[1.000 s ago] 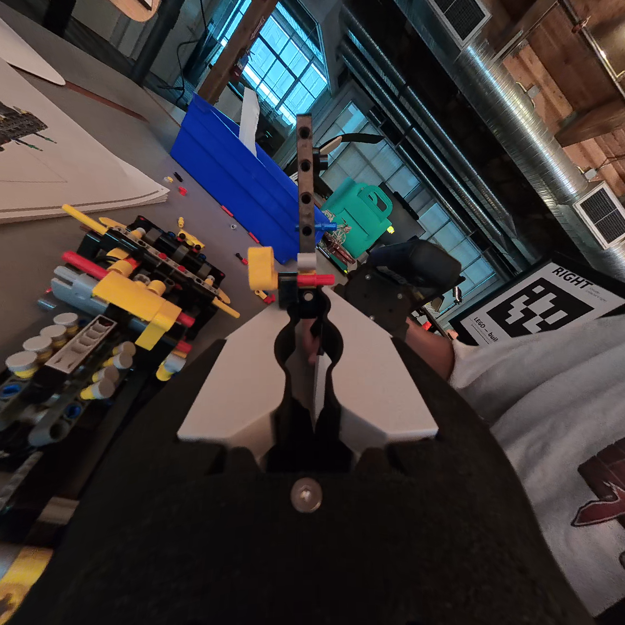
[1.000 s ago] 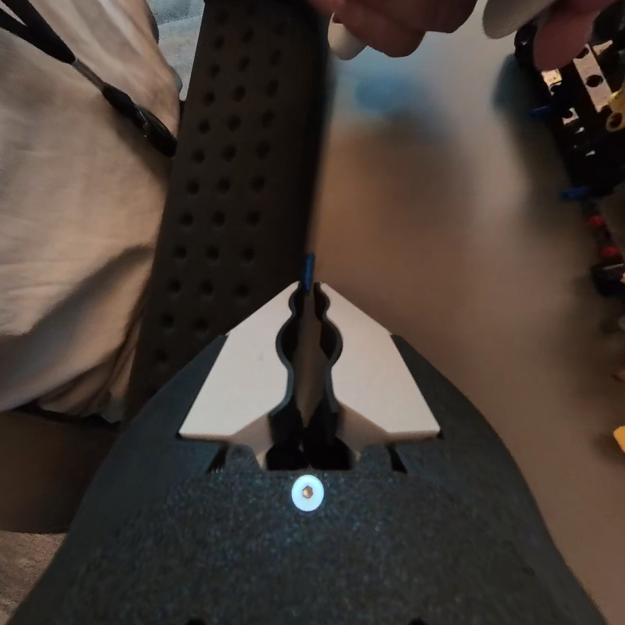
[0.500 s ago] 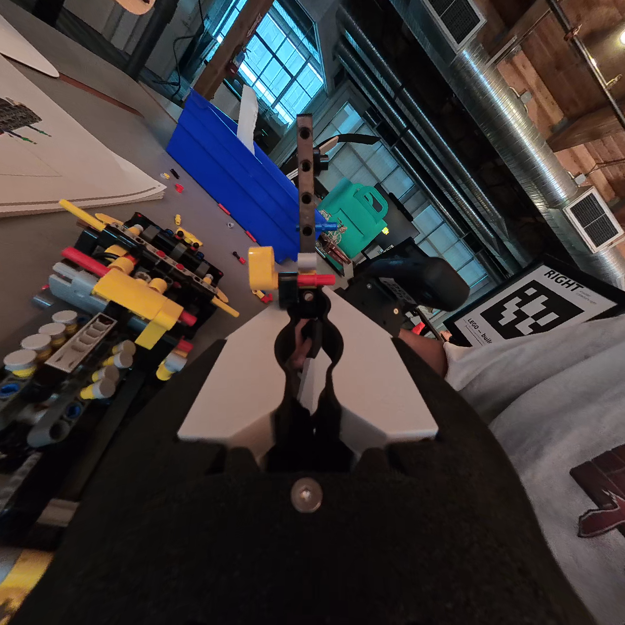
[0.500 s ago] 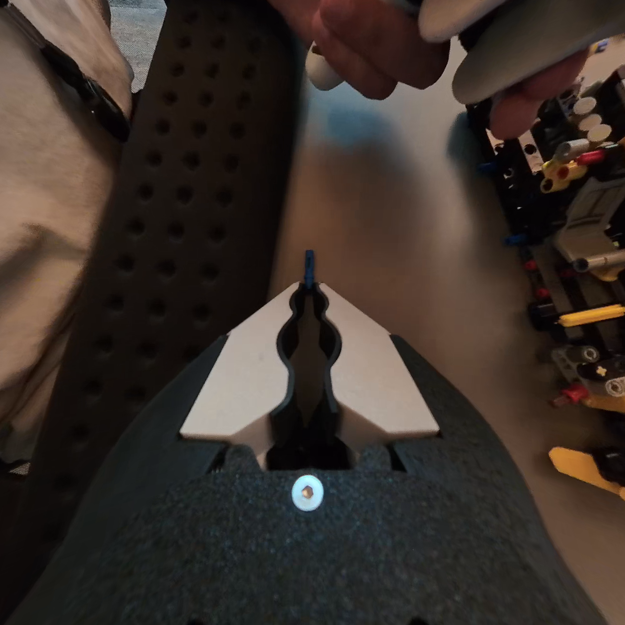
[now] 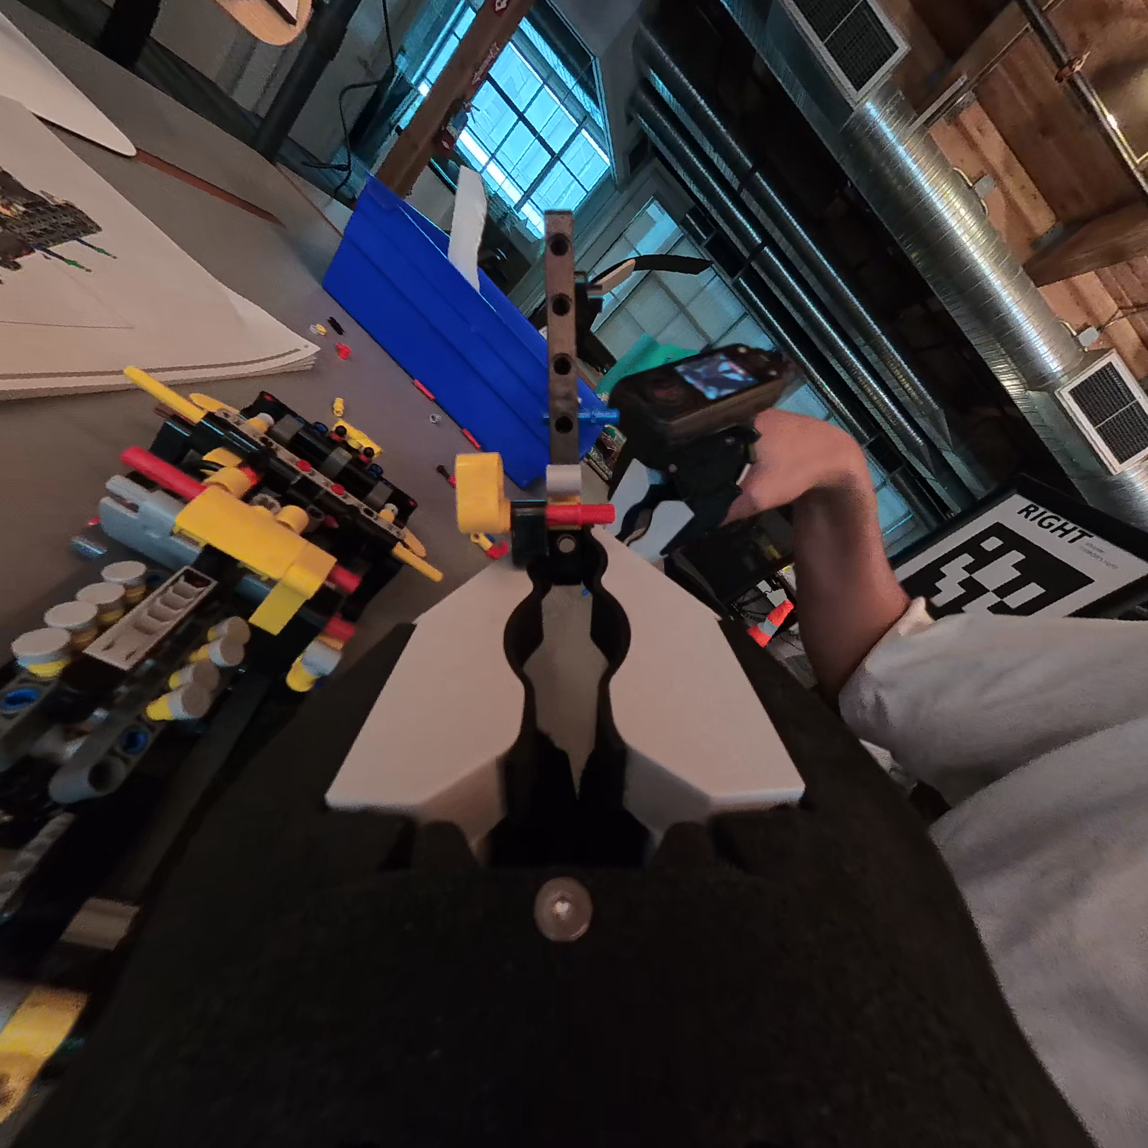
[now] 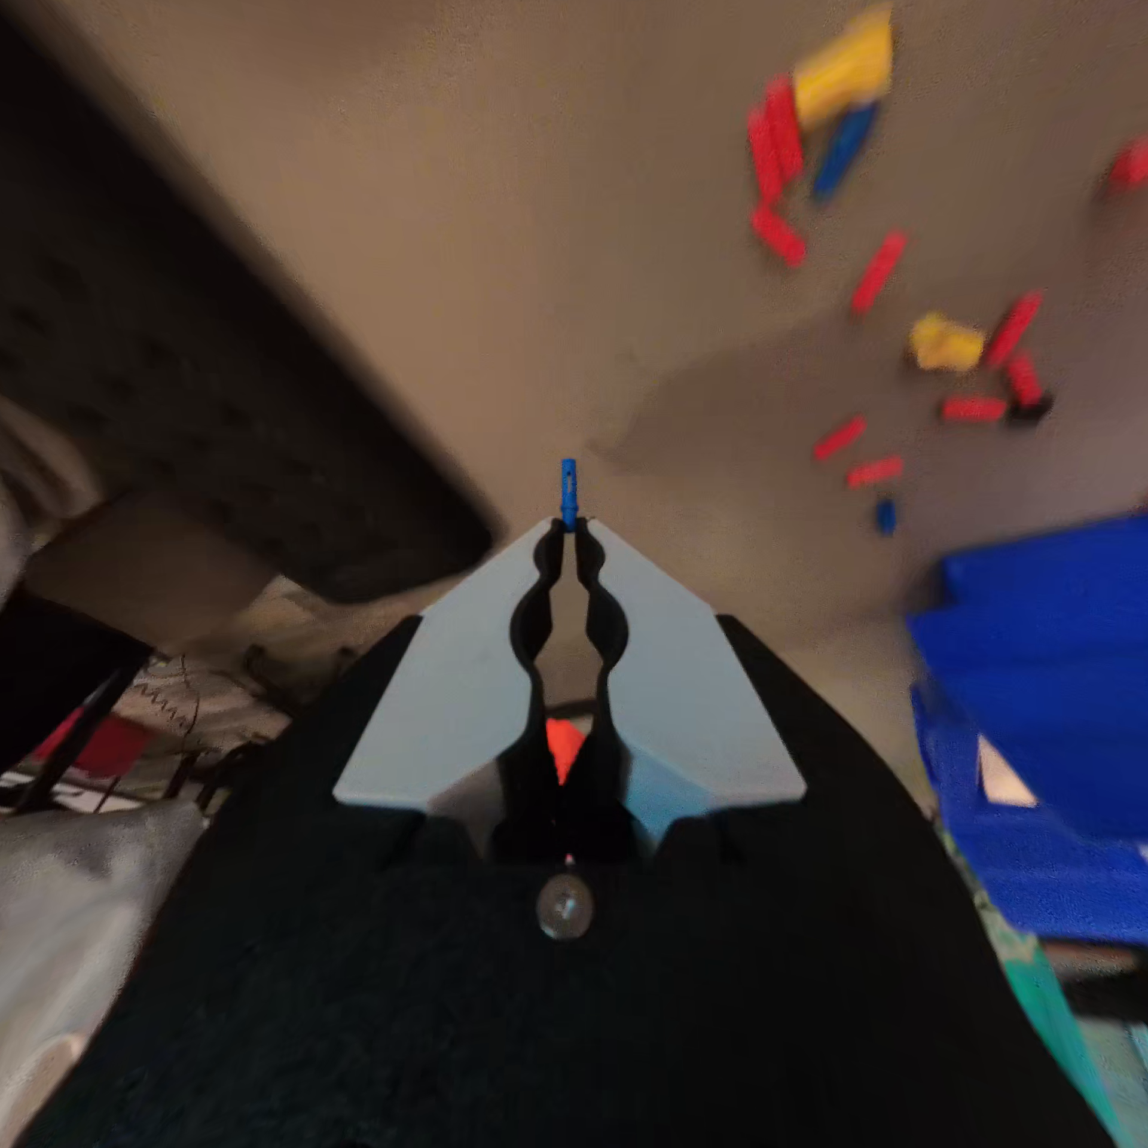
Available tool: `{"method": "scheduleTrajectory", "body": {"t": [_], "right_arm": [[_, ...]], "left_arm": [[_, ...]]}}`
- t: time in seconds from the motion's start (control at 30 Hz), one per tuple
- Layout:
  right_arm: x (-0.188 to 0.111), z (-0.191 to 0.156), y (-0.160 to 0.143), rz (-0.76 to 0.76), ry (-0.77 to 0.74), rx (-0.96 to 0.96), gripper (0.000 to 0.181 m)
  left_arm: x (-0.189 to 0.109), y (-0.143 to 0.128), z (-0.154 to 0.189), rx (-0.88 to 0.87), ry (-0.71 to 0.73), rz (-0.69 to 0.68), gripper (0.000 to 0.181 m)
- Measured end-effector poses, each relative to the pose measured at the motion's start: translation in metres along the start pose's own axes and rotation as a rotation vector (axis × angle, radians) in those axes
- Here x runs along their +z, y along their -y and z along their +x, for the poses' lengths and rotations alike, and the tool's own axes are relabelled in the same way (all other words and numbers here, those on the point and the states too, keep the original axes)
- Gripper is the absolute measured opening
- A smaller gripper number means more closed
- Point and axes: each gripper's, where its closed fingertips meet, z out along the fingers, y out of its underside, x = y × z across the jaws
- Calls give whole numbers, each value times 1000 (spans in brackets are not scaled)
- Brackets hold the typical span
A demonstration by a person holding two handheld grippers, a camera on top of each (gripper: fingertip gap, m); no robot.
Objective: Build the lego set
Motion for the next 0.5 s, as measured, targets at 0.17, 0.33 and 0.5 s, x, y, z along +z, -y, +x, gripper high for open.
{"method": "scheduleTrajectory", "body": {"t": [0.17,0.33,0.5], "right_arm": [[11,14,-28,-109,-8,94,3],[19,17,-35,-141,-28,98,3],[16,17,-30,-88,-43,87,3]], "left_arm": [[1,-2,1,6,-2,-6,8],[1,-2,1,-16,-7,-11,8],[1,-2,0,-19,-9,-11,8]]}}
